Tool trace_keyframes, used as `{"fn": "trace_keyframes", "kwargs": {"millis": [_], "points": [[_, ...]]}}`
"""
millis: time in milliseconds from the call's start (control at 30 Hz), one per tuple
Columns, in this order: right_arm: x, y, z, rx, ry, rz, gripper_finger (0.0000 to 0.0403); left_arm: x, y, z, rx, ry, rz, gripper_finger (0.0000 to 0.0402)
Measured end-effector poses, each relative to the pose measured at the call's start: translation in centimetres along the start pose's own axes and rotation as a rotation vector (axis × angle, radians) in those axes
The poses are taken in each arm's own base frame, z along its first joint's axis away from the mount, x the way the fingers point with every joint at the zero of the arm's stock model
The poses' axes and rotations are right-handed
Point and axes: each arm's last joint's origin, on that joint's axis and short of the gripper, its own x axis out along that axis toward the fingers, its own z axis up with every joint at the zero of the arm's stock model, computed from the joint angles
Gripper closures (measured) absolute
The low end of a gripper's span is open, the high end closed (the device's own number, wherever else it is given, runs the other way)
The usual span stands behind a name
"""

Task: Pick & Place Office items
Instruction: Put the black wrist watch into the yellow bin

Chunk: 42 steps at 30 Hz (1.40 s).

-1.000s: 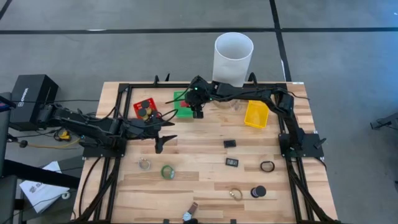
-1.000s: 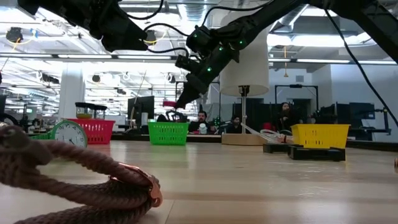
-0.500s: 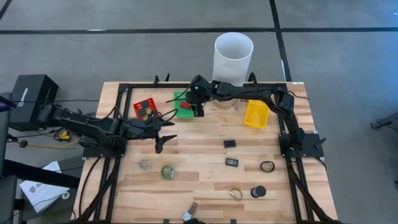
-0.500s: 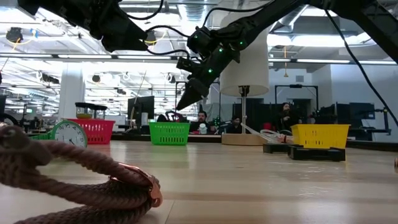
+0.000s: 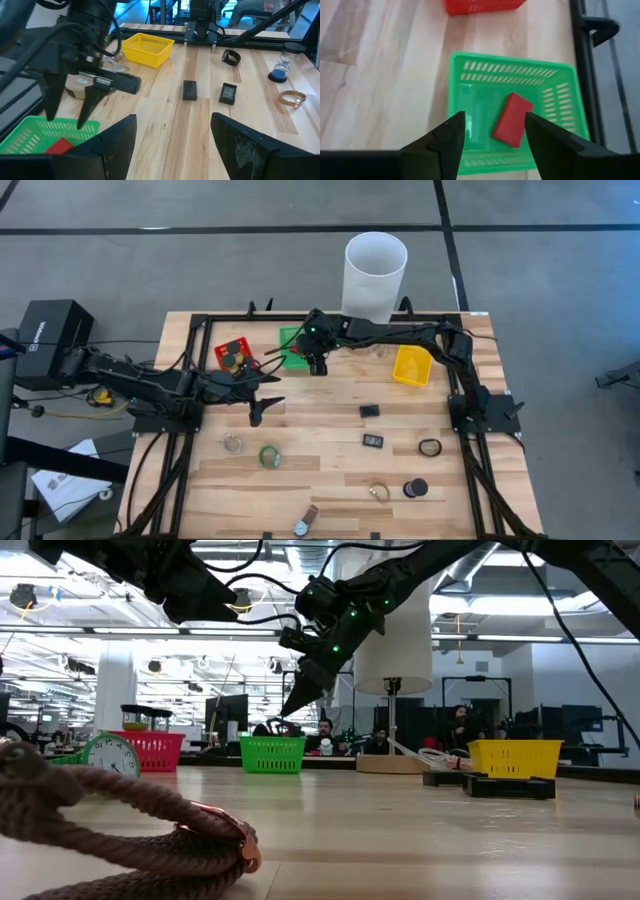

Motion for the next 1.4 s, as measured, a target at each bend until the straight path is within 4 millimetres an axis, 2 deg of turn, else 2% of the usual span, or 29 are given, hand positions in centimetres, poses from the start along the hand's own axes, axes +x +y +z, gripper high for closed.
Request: {"fn": "trace_keyframes", "kwargs": {"millis": [200,467,633,833,967,1100,1200,1400], "points": [[-1.0,0.2,-0.1,0.021,0.039,0.022,0.0209,0.0,0.0,0.0,0.0,0.0,0.0,0.0152],[-4.5,0.4,1.1,0.07,0.026,0.024,0.0209,0.0,0.0,0.0,0.0,-0.001,0.0,0.0152],[-6.9,1.7,1.9,0.093,0.04,0.052,0.0209,0.0,0.0,0.0,-0.001,-0.003,0.0,0.0152],[-9.3,4.8,2.3,0.131,0.139,0.134,0.0209,0.0,0.0,0.0,-0.001,-0.003,-0.001,0.0152],[-10.2,7.8,2.6,0.117,0.214,0.196,0.0209,0.0,0.0,0.0,-0.001,-0.003,-0.001,0.0152],[-12.0,10.6,2.7,0.119,0.304,0.226,0.0209,0.0,0.0,0.0,-0.001,-0.003,-0.002,0.0152],[-13.5,12.5,2.6,0.119,0.37,0.203,0.021,0.0,0.0,0.0,-0.001,-0.003,-0.002,0.0152],[-17.3,15.8,3.0,0.128,0.372,0.214,0.021,0.0,0.0,0.1,-0.003,-0.006,-0.001,0.0152]]}}
